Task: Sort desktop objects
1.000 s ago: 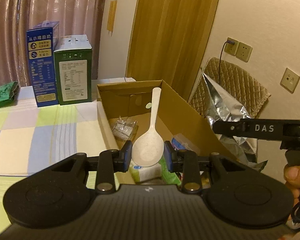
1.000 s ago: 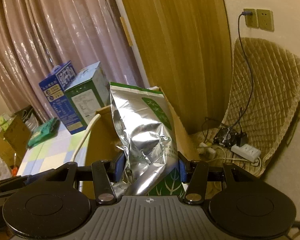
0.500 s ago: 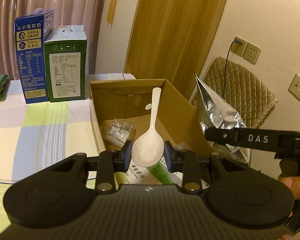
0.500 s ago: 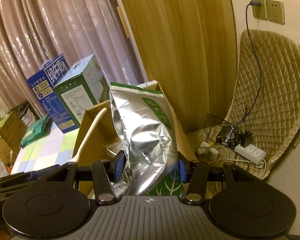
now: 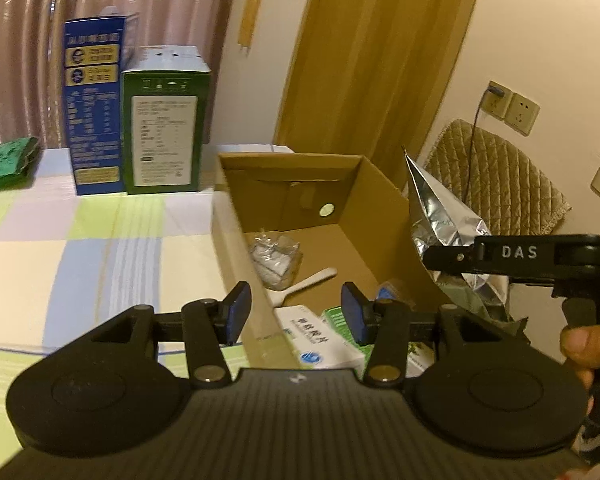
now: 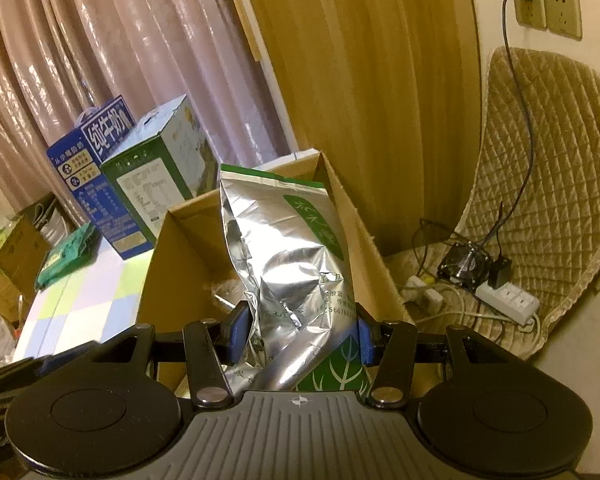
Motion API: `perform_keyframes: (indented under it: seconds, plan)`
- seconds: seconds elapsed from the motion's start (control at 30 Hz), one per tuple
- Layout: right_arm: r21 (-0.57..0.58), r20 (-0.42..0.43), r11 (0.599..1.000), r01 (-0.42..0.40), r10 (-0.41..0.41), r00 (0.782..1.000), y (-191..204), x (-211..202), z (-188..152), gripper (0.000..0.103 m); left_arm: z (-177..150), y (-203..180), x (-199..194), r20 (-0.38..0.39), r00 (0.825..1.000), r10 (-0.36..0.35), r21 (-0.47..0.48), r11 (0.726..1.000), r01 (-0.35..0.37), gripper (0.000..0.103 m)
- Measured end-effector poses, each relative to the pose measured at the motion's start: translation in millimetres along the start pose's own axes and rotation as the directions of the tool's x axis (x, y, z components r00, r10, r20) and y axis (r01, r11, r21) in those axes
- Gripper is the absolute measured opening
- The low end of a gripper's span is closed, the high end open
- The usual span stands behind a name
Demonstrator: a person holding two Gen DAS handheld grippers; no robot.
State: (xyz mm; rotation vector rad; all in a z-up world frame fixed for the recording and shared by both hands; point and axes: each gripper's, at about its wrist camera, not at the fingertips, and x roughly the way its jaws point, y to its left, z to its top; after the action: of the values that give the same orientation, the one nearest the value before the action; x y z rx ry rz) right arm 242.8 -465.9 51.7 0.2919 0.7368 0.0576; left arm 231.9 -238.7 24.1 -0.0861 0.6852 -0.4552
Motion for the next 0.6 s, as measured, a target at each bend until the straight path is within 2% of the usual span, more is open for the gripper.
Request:
perform_keyframes:
  seconds: [0.13, 0.17, 0.2, 0.27, 0.37, 0.47, 0.5, 0.6]
  plan:
    - [0.002, -0.023, 0.999, -0.034, 0.034, 0.999, 8.1, 8.9, 2.5, 0.050, -1.0, 5.5, -12.0, 0.017, 1.000, 0.011, -0.013, 1.000, -0.011, 0.044]
    - [0.003, -0.017, 0.999, -0.049, 0.049, 0.999, 10.0, 10.6, 4.2, 0.058, -1.2, 6.4, -14.9, 0.021, 1.000, 0.014, -0.015, 1.000, -0.014, 0.048]
    - [0.003, -0.006, 0.999, -0.054, 0.054, 0.999, 11.9, 11.3, 6.4, 0.073, -1.4, 6.9, -18.5, 0.027, 0.999, 0.018, -0.014, 1.000, -0.018, 0.056]
    - [0.010, 0.029, 0.998, -0.056, 0.055, 0.998, 13.9, 7.8, 10.5, 0.082, -2.5, 8.0, -26.6, 0.042, 0.999, 0.024, -0.010, 1.000, -0.024, 0.065]
    - [0.004, 0.059, 0.998, -0.069, 0.069, 0.996, 16.4, -3.6, 12.8, 0.084, -5.8, 8.0, -37.5, 0.045, 0.998, 0.035, 0.000, 0.999, -0.035, 0.071]
    - [-0.003, 0.075, 0.998, -0.057, 0.057, 0.996, 18.7, -18.8, 8.8, 0.090, -12.5, 6.0, -50.6, 0.054, 0.997, 0.057, 0.002, 0.998, -0.057, 0.092]
    - [-0.002, 0.078, 0.999, -0.054, 0.054, 0.996, 18.9, -24.0, 7.2, 0.093, -14.7, 4.5, -54.6, 0.059, 0.996, 0.065, 0.006, 0.998, -0.065, 0.096]
    - [0.004, 0.085, 0.999, -0.042, 0.042, 0.995, 15.2, -44.9, -1.8, 0.099, -22.3, -1.7, -71.4, 0.073, 0.994, 0.084, 0.019, 0.996, -0.085, 0.102]
